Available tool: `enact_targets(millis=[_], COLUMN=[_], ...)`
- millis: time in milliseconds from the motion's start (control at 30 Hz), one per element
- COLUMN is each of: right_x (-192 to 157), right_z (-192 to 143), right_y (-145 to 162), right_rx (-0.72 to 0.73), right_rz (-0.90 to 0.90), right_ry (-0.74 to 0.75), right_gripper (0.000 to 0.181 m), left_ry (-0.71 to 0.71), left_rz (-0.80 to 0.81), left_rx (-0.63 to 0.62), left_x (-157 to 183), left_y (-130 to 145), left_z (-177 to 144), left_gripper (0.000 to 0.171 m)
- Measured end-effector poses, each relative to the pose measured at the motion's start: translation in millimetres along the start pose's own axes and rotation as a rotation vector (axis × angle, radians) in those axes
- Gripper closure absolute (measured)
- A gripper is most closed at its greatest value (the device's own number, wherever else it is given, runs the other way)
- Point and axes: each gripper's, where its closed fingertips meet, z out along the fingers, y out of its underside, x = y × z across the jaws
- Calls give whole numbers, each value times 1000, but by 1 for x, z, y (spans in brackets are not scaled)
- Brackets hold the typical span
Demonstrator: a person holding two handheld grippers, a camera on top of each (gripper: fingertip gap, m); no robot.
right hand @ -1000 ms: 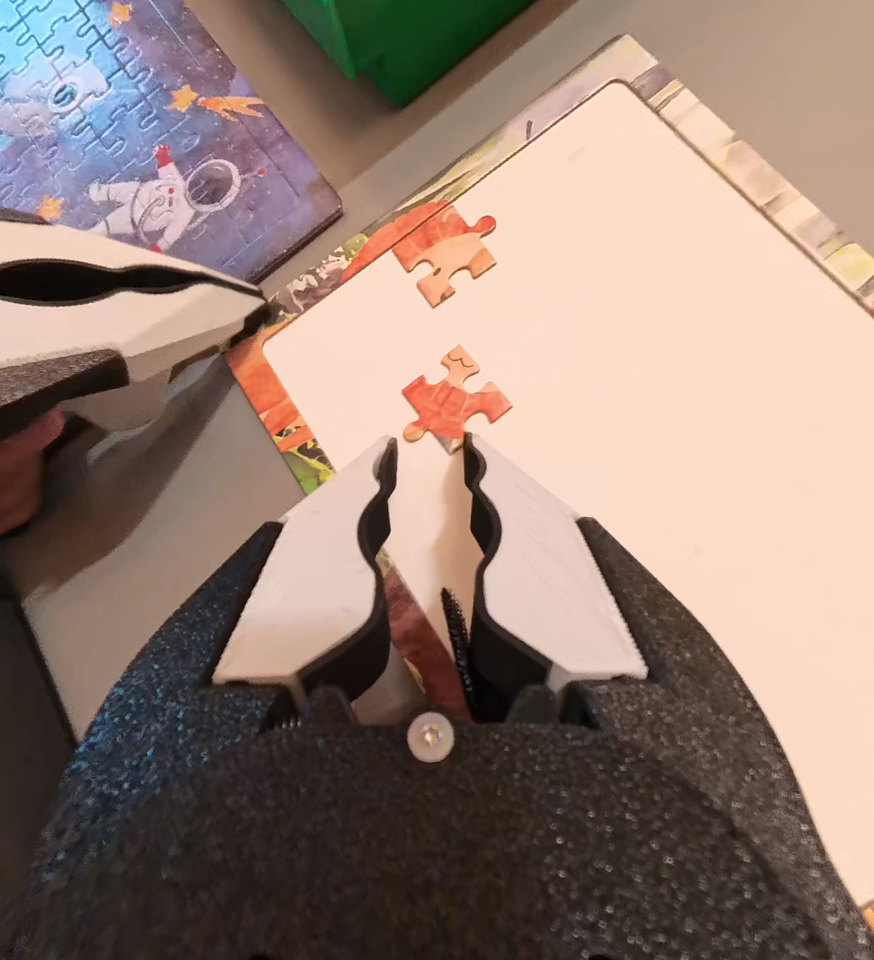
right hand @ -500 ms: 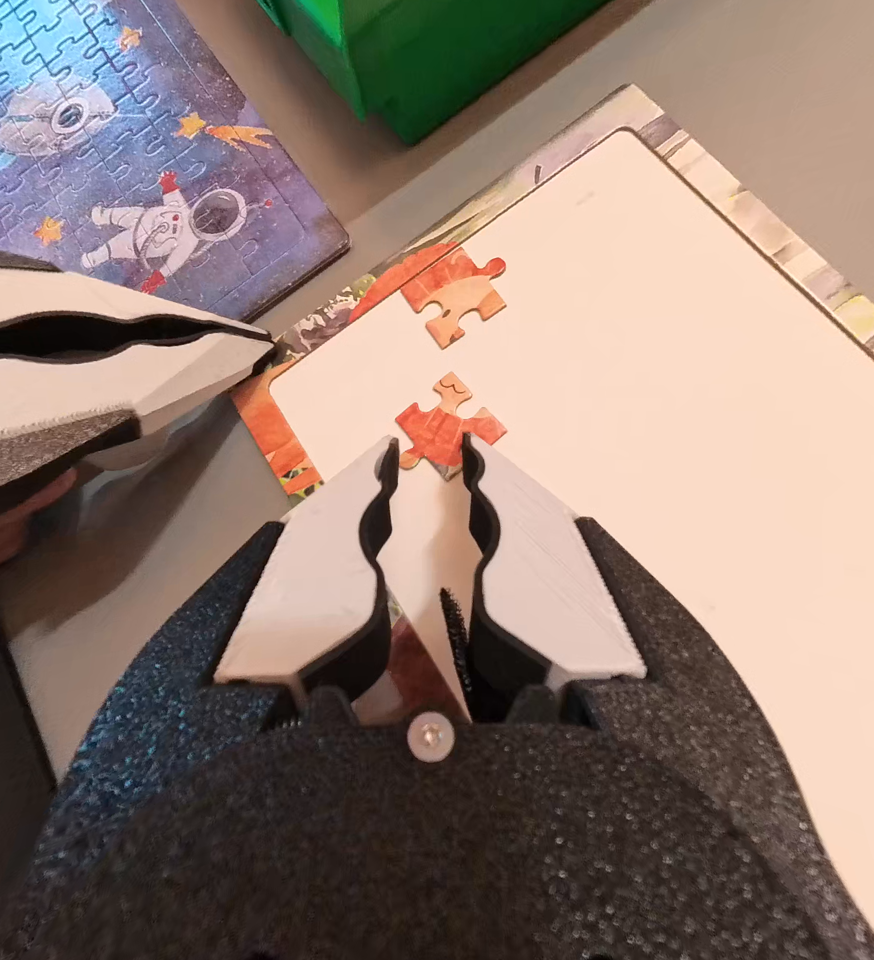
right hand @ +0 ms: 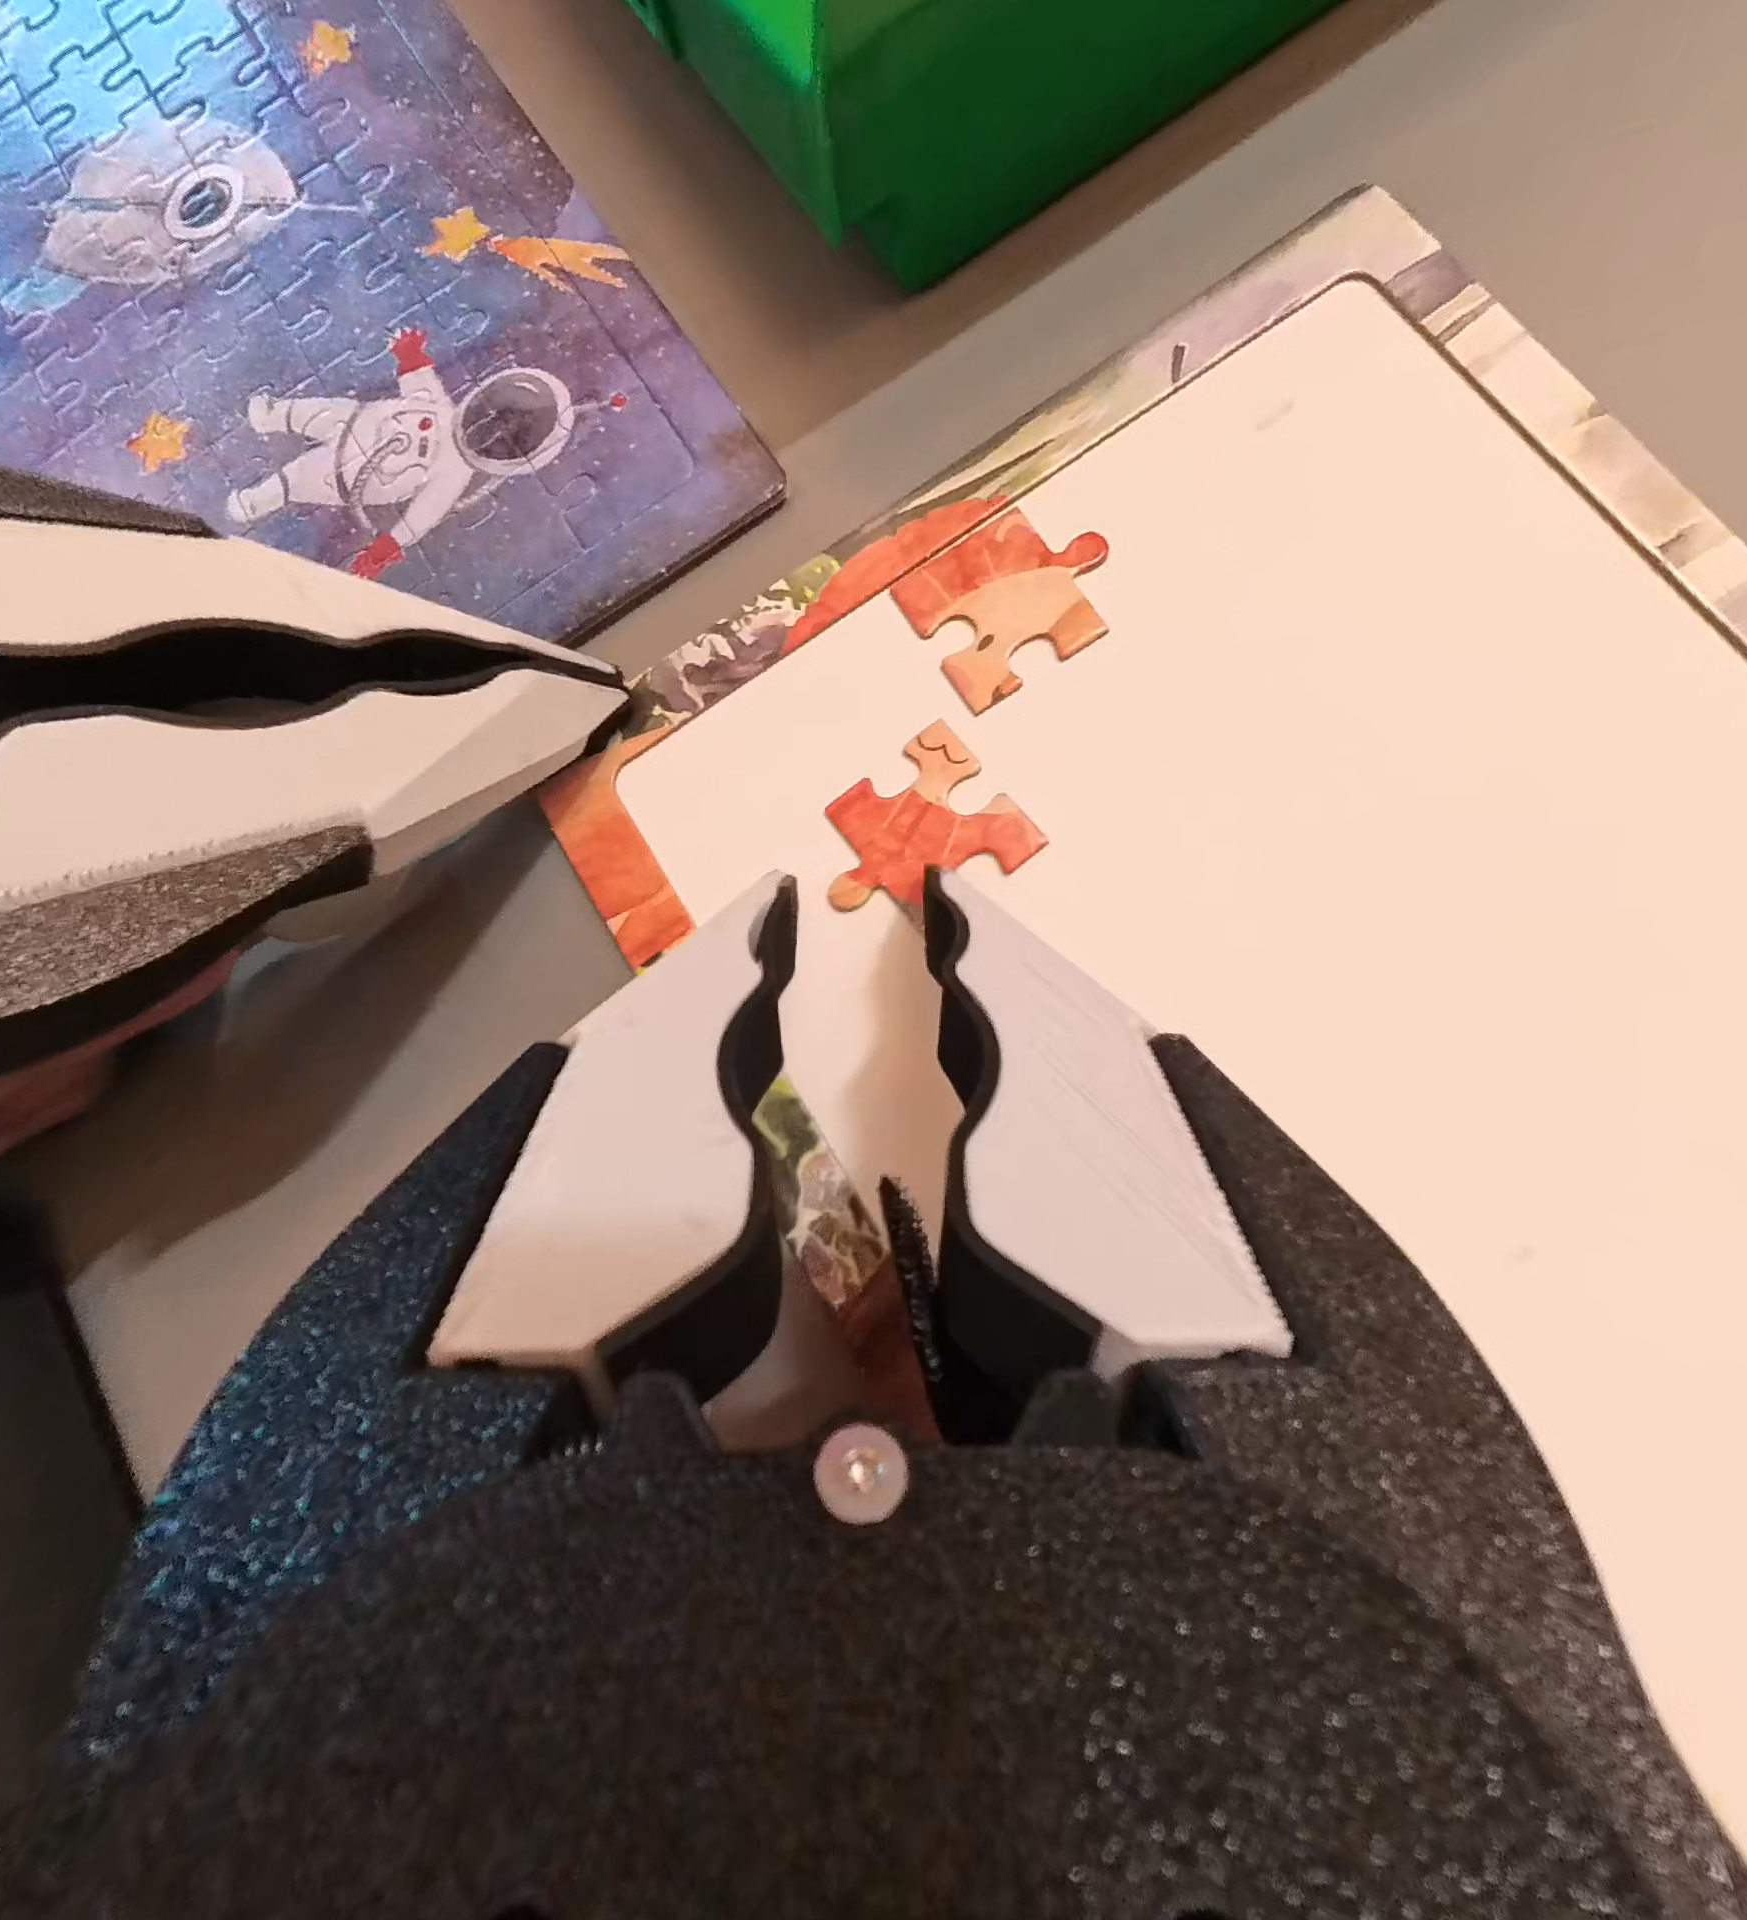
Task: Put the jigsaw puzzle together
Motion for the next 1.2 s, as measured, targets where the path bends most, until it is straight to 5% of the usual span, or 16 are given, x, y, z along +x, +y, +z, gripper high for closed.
enact_targets(millis=[1200], right_x=[-8], right_z=[7], right_y=[-18], right_rx=[73], right_rz=[2], right_ry=[-69], right_gripper=[160], left_ry=[6], left_rz=[9], left_rx=[2], left_x=[1], left_y=[1], left_z=[-1], left_gripper=[171])
